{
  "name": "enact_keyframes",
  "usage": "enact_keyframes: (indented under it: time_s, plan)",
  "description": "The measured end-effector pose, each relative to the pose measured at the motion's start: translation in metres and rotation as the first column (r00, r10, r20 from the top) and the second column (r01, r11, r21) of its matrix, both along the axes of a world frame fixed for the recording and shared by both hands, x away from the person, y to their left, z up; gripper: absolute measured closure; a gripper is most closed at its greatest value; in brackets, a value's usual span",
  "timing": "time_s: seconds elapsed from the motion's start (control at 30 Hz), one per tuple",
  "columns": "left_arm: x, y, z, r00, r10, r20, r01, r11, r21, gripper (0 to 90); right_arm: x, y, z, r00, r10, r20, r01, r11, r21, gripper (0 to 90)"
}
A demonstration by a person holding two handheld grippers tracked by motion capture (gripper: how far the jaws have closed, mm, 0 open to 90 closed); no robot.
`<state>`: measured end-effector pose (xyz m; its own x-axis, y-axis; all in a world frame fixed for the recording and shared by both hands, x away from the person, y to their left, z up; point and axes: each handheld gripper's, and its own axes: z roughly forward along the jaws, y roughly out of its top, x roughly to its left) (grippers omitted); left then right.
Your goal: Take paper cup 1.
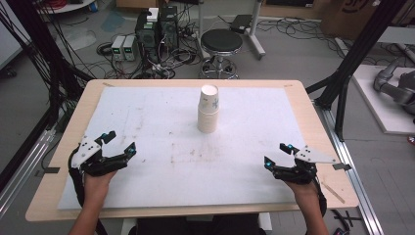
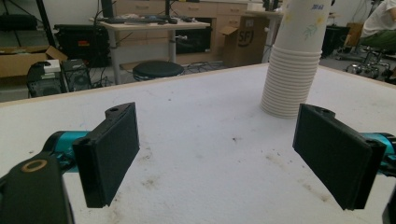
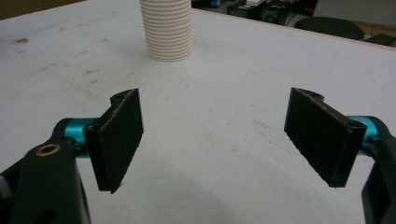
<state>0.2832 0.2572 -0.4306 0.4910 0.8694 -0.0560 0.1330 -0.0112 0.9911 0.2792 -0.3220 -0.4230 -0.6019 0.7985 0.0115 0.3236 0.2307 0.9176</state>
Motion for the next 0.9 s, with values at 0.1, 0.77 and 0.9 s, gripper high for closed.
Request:
enact_keyframes:
  time_s: [0.1, 0.77, 0.9]
  plan:
    - [0.0, -0.001, -0.001, 1.0, -0.001, -0.004, 0.001, 1.0, 0.003, 14.5, 0.001, 0.0, 0.0, 1.0, 0.001, 0.001, -0.001, 1.0, 0.001, 20.1]
    - [0.005, -0.01, -0.002, 0.9984, -0.052, -0.021, 0.052, 0.9986, -0.006, 14.7, -0.002, -0.004, -0.001, 0.9999, -0.007, -0.009, 0.007, 0.9999, 0.007, 20.1]
    - [0.009, -0.017, -0.002, 0.9926, -0.108, -0.055, 0.108, 0.9941, -0.009, 16.3, -0.001, -0.003, -0.002, 0.9999, -0.008, -0.011, 0.008, 1.0, 0.006, 20.1]
